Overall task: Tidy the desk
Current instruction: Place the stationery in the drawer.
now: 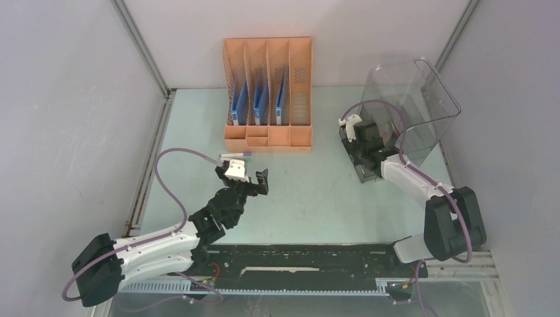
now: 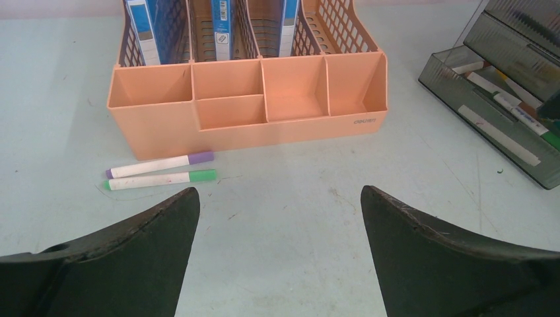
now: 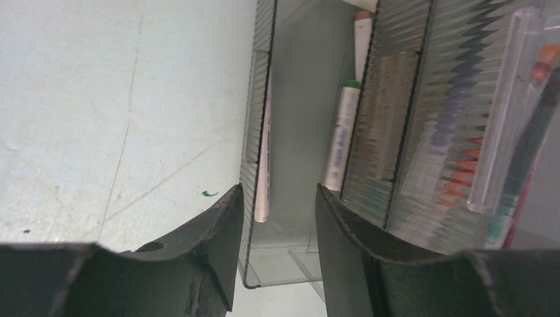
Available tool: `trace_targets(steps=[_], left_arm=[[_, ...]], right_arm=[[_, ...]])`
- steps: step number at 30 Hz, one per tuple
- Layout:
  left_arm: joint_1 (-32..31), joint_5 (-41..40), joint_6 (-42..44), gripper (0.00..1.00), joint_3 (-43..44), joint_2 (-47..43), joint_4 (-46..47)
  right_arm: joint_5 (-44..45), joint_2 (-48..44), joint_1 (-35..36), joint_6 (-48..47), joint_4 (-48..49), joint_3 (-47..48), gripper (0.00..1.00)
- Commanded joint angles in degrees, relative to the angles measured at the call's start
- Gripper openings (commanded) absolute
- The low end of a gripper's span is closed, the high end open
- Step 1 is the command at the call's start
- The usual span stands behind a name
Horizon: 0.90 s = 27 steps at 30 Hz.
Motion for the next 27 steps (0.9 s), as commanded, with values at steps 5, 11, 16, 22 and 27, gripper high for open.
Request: trace_targets(steps=[5,11,16,22,27], left_arm=[[0.86,-1.63,0.71,1.00,0.12,-0.16,1.65],[6.79,4.00,-3.65,1.00,1.61,0.06,-2.06],[17.23,13.44,-10.46,1.00,3.10,1.04,-6.66],[27.19,13.49,-23.43,1.00,11.22,10.95,-20.01],[34.39,16.91,-31.55,1.00,22.35,24.38,-33.46]], right_arm=[[-17.37,-3.43,-0.30,-5.82,-12.43,6.38,0.52],[-25.05,-5.06,-0.15,-9.59,-16.62,6.84,0.53],[-25.60,-5.83,-0.12,-10.00,-16.87,6.85,0.53],[-26.25,-6.52,-0.12,-10.19,-17.18,6.90,0.53],[-26.62,-6.87,0.09,-10.29,-17.35,6.88,0.53]])
